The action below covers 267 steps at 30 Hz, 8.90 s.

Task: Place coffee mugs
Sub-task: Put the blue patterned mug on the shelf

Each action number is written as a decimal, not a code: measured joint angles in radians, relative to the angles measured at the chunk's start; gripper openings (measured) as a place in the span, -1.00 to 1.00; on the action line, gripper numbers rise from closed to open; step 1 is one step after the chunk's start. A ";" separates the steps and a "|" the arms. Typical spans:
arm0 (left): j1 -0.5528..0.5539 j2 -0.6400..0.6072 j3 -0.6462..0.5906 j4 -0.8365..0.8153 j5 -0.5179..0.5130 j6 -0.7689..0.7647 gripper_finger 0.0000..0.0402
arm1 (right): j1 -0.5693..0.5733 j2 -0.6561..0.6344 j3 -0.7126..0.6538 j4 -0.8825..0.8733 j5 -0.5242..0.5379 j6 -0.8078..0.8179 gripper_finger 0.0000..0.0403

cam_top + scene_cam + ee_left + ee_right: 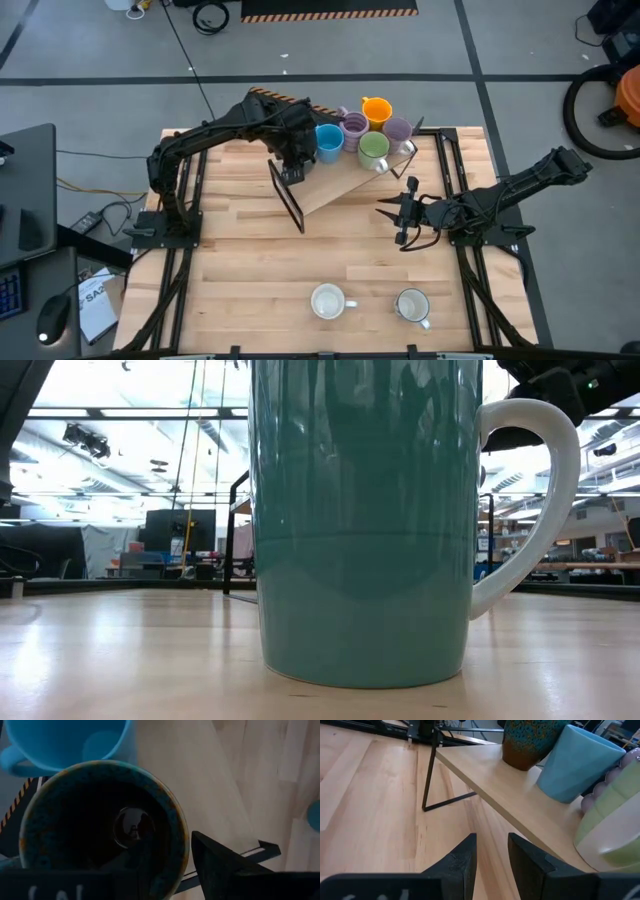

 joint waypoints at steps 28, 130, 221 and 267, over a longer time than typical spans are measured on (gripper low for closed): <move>-0.108 -0.093 0.000 0.155 -0.002 0.142 -0.32 | 0.000 -0.001 0.002 0.002 -0.049 0.042 -0.42; -0.859 -0.587 -1.074 1.047 -0.468 -0.084 -0.32 | 0.585 1.060 1.166 -1.305 -0.628 1.171 -0.06; -0.435 -0.753 -1.142 1.094 -0.021 0.042 -0.32 | -0.375 0.912 1.401 -1.400 -0.460 -0.490 -0.81; -0.435 -0.752 -1.142 1.088 -0.019 0.044 -0.32 | -0.462 0.909 1.400 -1.338 -0.441 -0.399 -0.51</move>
